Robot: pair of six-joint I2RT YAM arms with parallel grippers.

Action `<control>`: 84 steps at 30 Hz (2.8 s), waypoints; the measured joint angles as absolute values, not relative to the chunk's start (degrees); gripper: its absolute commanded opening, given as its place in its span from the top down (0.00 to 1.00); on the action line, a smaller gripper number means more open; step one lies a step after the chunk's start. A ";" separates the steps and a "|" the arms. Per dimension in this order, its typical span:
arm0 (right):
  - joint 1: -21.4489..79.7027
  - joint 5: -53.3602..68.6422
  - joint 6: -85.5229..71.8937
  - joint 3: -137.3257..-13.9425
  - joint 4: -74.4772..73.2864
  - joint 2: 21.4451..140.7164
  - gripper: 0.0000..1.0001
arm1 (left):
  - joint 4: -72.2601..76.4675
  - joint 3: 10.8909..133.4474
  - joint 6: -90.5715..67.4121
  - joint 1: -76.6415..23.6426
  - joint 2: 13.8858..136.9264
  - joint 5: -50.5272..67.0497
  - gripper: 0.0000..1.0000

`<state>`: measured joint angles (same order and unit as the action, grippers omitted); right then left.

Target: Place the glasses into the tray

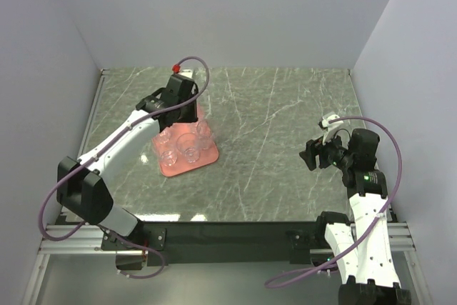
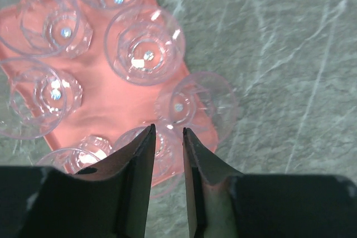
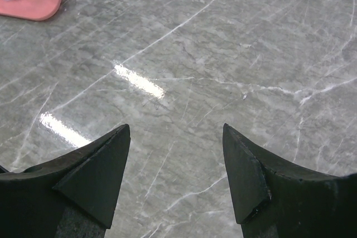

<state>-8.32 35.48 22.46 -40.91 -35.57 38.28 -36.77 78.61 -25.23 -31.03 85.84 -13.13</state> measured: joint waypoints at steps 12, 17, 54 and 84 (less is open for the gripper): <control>-8.56 35.62 22.46 -40.91 -35.55 38.26 0.26 | -33.95 74.56 -26.44 -26.92 90.76 -1.87 0.68; -8.62 35.62 22.46 -40.91 -35.55 38.26 0.26 | -33.71 74.59 -26.44 -26.92 93.03 -1.21 0.68; -8.67 35.66 22.46 -40.91 -35.57 38.17 0.26 | -34.02 69.47 -28.23 -26.76 92.58 -6.20 0.64; -9.47 23.55 12.99 -39.66 -27.73 30.63 0.03 | -27.14 54.26 -23.53 -24.93 45.87 -19.11 0.01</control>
